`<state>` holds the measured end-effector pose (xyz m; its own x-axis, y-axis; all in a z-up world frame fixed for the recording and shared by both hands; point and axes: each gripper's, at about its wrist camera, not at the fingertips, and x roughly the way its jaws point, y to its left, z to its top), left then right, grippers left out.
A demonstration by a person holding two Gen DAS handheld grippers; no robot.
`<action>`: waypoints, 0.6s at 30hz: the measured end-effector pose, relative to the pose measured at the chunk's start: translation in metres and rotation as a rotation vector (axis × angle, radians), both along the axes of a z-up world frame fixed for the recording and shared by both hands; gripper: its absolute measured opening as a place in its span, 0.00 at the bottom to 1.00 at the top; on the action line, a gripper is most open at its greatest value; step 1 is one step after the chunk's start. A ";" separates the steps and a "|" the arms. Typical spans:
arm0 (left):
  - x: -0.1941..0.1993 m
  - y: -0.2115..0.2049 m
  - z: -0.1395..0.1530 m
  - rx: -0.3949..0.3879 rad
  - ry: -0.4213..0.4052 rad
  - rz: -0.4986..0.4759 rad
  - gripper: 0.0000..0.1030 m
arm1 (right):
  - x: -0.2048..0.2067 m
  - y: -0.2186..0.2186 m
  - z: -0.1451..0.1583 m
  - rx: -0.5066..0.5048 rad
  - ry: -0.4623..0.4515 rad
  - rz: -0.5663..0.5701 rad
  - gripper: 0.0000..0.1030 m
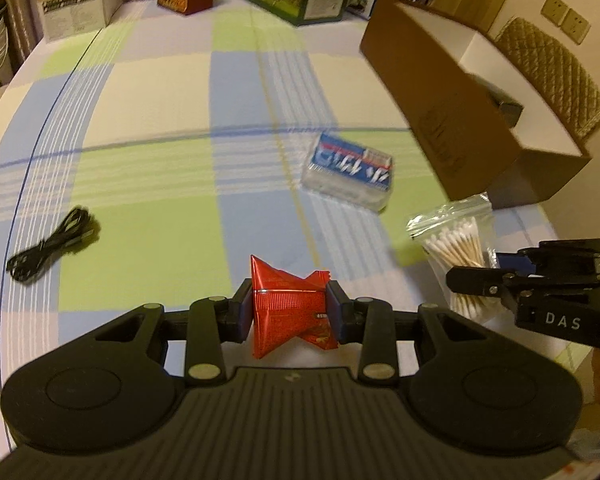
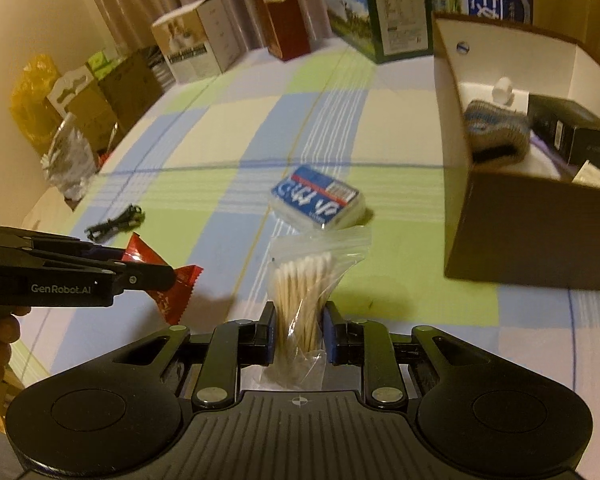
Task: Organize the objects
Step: 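Carry the red packet and swab bag over the open box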
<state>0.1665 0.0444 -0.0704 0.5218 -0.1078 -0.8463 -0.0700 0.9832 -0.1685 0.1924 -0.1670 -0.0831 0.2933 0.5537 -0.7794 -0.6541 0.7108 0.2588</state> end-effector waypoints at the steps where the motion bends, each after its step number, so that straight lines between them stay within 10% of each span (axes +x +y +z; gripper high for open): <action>1: 0.001 -0.002 0.004 -0.002 -0.009 -0.002 0.31 | 0.001 -0.001 0.004 0.007 -0.005 0.001 0.20; 18: 0.038 -0.054 0.062 -0.032 -0.151 -0.077 0.31 | 0.036 -0.051 0.066 0.116 -0.114 -0.088 0.20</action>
<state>0.2046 -0.0093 -0.0080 0.6319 -0.1780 -0.7543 0.0334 0.9786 -0.2030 0.2284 -0.2176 -0.0168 0.4268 0.6061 -0.6711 -0.6207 0.7361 0.2700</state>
